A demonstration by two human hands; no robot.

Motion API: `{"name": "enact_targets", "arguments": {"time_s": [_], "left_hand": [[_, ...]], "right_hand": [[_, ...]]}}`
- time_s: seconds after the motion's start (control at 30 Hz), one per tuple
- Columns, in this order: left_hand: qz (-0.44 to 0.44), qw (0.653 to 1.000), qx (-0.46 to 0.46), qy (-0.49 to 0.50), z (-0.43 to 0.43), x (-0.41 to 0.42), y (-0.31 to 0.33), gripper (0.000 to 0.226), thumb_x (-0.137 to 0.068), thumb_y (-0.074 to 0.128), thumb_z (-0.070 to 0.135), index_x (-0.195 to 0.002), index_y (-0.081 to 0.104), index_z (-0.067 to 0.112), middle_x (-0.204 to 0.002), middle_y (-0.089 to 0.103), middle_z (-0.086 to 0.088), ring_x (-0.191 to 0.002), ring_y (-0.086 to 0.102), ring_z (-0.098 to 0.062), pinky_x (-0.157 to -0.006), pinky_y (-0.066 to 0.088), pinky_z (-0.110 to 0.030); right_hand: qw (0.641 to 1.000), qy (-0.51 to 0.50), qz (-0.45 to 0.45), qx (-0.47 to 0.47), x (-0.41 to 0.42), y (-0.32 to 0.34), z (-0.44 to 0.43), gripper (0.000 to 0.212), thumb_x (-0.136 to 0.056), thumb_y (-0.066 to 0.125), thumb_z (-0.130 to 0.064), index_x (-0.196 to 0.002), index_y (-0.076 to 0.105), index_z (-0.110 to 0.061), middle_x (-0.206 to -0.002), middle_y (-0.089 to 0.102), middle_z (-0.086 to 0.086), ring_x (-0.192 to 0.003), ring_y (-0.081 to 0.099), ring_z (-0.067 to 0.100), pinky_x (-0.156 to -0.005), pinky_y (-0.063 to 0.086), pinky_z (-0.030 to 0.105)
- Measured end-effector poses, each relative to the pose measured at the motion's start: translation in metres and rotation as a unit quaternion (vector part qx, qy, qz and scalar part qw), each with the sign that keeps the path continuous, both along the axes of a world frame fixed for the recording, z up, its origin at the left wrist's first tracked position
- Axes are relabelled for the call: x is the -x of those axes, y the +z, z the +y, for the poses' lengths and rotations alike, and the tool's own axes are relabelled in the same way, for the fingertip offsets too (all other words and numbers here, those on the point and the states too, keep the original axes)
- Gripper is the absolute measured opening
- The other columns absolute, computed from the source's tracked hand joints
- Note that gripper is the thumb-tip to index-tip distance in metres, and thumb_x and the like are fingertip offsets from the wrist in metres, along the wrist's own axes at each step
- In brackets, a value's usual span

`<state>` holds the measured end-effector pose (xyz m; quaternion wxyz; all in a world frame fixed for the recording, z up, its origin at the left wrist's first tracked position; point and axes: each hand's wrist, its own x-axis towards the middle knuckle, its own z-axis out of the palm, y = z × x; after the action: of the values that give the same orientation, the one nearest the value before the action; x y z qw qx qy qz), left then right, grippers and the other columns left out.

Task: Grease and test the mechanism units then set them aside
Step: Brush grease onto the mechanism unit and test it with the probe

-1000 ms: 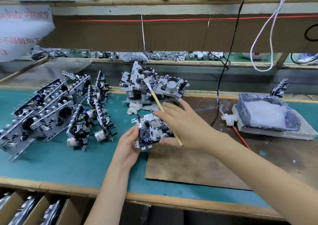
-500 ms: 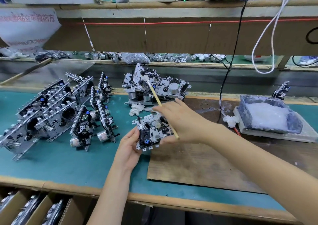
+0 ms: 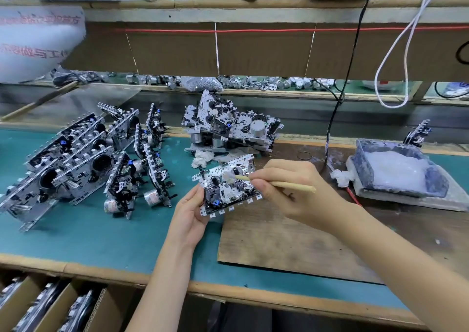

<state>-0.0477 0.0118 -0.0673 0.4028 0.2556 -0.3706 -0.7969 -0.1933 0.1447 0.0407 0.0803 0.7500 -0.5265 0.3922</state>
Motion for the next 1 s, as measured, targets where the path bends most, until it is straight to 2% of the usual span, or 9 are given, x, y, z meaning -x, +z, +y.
{"name": "enact_targets", "arguments": {"time_s": [0.2,0.37,0.47,0.67,0.87,1.0], "left_hand": [[-0.016,1.0,0.009,0.0,0.0002,-0.0005,-0.0008,0.026,-0.094,0.042,0.012,-0.112,0.061,0.005,-0.092,0.074,-0.003,-0.078,0.07,-0.014,-0.062,0.057,-0.026],[-0.007,1.0,0.003,0.0,0.0003,0.0003,0.0004,0.027,-0.09,0.045,0.014,-0.11,0.061,0.006,-0.09,0.074,-0.002,-0.076,0.071,-0.013,-0.059,0.057,-0.024],[-0.008,1.0,0.003,0.002,0.0002,0.0,-0.0002,0.026,-0.09,0.045,0.014,-0.109,0.061,0.007,-0.09,0.074,-0.002,-0.076,0.071,-0.013,-0.058,0.057,-0.024],[-0.02,1.0,0.005,0.007,-0.0005,0.0003,-0.0011,0.025,-0.095,0.041,0.01,-0.11,0.061,0.006,-0.092,0.073,-0.003,-0.077,0.07,-0.014,-0.063,0.057,-0.026],[-0.023,1.0,0.0,0.004,-0.0003,-0.0002,-0.0003,0.025,-0.095,0.042,0.01,-0.111,0.061,0.005,-0.093,0.073,-0.003,-0.078,0.07,-0.014,-0.064,0.057,-0.026],[-0.02,1.0,-0.003,0.004,0.0003,0.0,0.0002,0.025,-0.094,0.044,0.011,-0.11,0.061,0.005,-0.09,0.074,-0.003,-0.076,0.07,-0.014,-0.062,0.057,-0.025]], "right_hand": [[0.999,0.017,-0.013,-0.028,-0.0018,0.0014,0.0003,0.029,-0.089,0.05,-0.02,-0.085,0.071,0.0,-0.067,0.063,0.007,-0.057,0.057,0.018,-0.055,0.044,0.021],[1.0,0.009,-0.01,-0.023,0.0002,0.0006,-0.0007,0.027,-0.09,0.052,-0.018,-0.086,0.07,0.001,-0.07,0.063,0.008,-0.06,0.059,0.02,-0.056,0.047,0.029],[1.0,0.004,0.006,-0.012,0.0011,0.001,-0.001,0.018,-0.088,0.057,-0.009,-0.088,0.068,0.004,-0.075,0.063,0.01,-0.064,0.06,0.022,-0.059,0.049,0.033],[0.999,0.017,0.026,-0.03,0.0001,0.0025,0.0007,0.022,-0.084,0.049,-0.013,-0.087,0.063,0.003,-0.079,0.062,0.008,-0.068,0.056,0.018,-0.063,0.046,0.026],[0.997,0.01,0.026,-0.068,0.0003,-0.0007,0.0004,0.011,-0.082,0.055,-0.007,-0.084,0.062,0.001,-0.076,0.059,0.004,-0.068,0.047,0.008,-0.063,0.039,0.016],[0.997,0.008,0.028,-0.068,-0.0001,-0.0005,0.0004,0.011,-0.081,0.055,-0.007,-0.083,0.062,0.001,-0.076,0.059,0.004,-0.067,0.047,0.009,-0.063,0.038,0.016]]}}
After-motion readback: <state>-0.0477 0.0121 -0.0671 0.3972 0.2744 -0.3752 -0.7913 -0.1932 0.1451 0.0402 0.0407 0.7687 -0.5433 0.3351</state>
